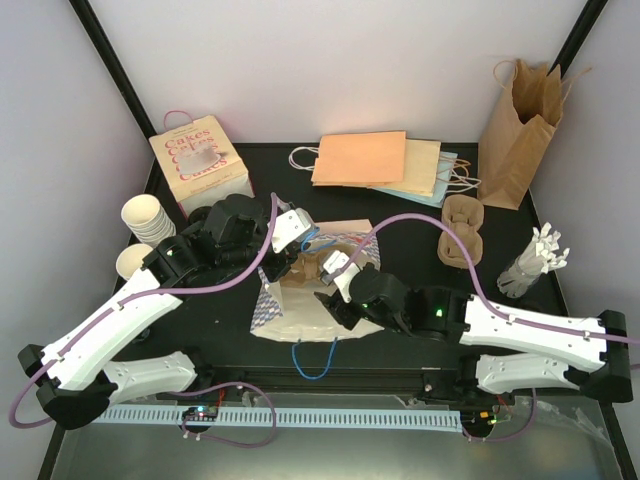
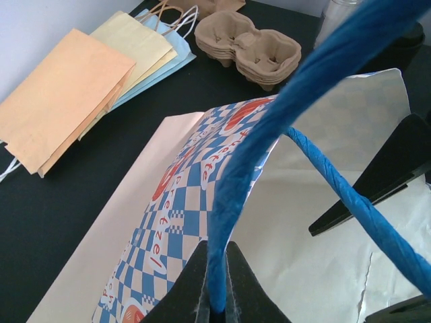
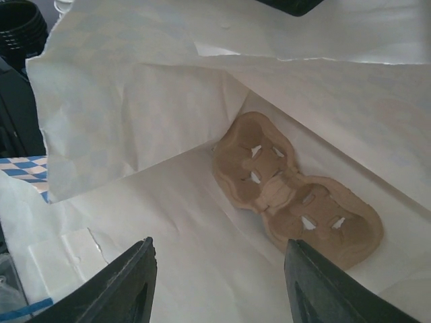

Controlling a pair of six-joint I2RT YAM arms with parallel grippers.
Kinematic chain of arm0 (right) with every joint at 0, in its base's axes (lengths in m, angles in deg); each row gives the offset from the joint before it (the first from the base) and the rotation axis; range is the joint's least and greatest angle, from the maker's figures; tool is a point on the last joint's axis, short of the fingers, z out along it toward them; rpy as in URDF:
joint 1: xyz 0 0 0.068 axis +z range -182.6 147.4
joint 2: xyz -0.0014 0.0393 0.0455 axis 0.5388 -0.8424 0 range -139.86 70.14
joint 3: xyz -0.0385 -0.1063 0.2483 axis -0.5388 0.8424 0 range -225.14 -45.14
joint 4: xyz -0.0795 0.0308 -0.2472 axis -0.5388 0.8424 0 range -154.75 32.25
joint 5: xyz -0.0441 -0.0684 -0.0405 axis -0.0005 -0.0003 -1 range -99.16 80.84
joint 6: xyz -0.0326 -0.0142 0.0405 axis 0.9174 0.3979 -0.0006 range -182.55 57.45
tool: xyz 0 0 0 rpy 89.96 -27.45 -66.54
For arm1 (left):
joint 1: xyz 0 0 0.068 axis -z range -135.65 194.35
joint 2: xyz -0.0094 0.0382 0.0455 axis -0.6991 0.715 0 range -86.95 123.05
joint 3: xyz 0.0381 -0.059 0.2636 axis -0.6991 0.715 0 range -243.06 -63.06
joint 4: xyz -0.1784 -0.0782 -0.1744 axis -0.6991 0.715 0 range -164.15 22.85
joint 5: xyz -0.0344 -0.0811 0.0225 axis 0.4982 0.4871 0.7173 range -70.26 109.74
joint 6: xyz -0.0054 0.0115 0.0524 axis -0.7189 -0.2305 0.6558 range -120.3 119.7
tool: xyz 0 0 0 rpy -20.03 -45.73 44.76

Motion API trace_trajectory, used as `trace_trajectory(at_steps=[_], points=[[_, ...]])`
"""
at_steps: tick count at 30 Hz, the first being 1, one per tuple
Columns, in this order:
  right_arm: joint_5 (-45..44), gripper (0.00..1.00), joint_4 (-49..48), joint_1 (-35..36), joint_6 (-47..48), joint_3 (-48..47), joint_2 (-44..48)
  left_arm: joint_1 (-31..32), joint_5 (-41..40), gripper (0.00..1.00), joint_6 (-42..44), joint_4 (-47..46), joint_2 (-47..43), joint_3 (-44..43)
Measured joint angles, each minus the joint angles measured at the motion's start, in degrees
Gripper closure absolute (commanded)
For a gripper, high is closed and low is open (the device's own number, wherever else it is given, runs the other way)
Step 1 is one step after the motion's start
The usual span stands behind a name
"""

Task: Pack the takeout coffee

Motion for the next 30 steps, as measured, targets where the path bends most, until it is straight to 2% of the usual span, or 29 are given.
trace_trajectory(at_steps=[13, 30], points=[[-3.0, 0.48, 0.3, 0.0, 7.2, -0.3, -4.8, 0.0, 0.4, 0.99, -0.3, 0.0, 0.0, -0.8], [-5.2, 0.52, 1.2, 0.0, 10.4, -2.2, -8.4, 0.3, 1.0, 0.98, -0.4, 0.2, 0.5, -1.0]])
